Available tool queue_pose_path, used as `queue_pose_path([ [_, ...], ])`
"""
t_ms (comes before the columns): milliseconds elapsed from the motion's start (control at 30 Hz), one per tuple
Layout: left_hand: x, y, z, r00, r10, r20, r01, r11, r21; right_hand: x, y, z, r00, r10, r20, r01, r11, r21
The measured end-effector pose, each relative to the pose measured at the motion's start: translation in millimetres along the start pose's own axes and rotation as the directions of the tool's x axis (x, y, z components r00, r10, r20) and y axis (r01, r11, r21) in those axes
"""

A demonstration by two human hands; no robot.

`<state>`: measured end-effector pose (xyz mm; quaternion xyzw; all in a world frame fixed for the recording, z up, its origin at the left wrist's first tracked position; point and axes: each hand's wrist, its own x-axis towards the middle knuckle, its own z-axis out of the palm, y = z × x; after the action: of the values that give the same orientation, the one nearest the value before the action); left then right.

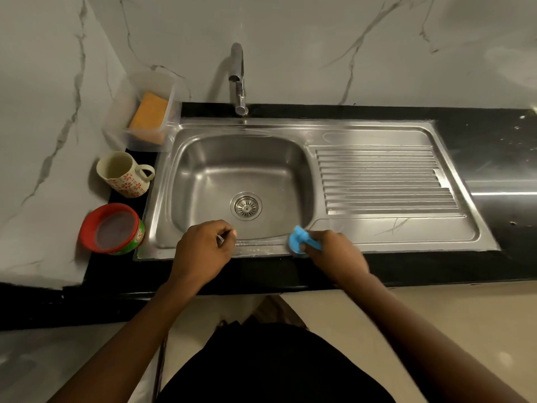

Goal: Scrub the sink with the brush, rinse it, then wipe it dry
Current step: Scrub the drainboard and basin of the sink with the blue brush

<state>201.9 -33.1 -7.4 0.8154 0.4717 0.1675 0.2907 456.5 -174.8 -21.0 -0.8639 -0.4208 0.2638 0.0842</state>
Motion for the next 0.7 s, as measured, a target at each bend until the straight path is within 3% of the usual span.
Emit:
queue_pose_path([
  [133, -2.0, 1.8, 3.2, 1.000, 0.008, 0.004, -0.008, 1.000, 0.002, 17.4, 46.3, -30.1, 0.973, 0.184, -0.138, -0.184, 0.983, 0.009],
  [233, -1.0, 11.0, 8.8, 0.999, 0.030, 0.024, -0.030, 1.000, -0.004, 22.0, 19.6, -16.3, 0.982, 0.144, -0.121, -0.142, 0.990, 0.029],
  [400, 0.3, 21.8, 15.7, 0.998, 0.050, 0.044, -0.049, 0.999, -0.017, 10.3, -23.2, 20.7, 0.996, -0.063, -0.058, 0.068, 0.993, 0.099],
  [600, -3.6, 16.3, 16.0, 0.998, 0.041, 0.044, -0.040, 0.999, -0.012, 20.5, 41.9, -17.3, 0.991, 0.080, -0.106, -0.079, 0.997, 0.011],
  [700, -4.0, 18.3, 18.7, 0.999, 0.029, 0.043, -0.028, 0.999, -0.020, 23.3, 32.9, -20.3, 0.989, 0.063, -0.137, -0.069, 0.997, -0.039],
])
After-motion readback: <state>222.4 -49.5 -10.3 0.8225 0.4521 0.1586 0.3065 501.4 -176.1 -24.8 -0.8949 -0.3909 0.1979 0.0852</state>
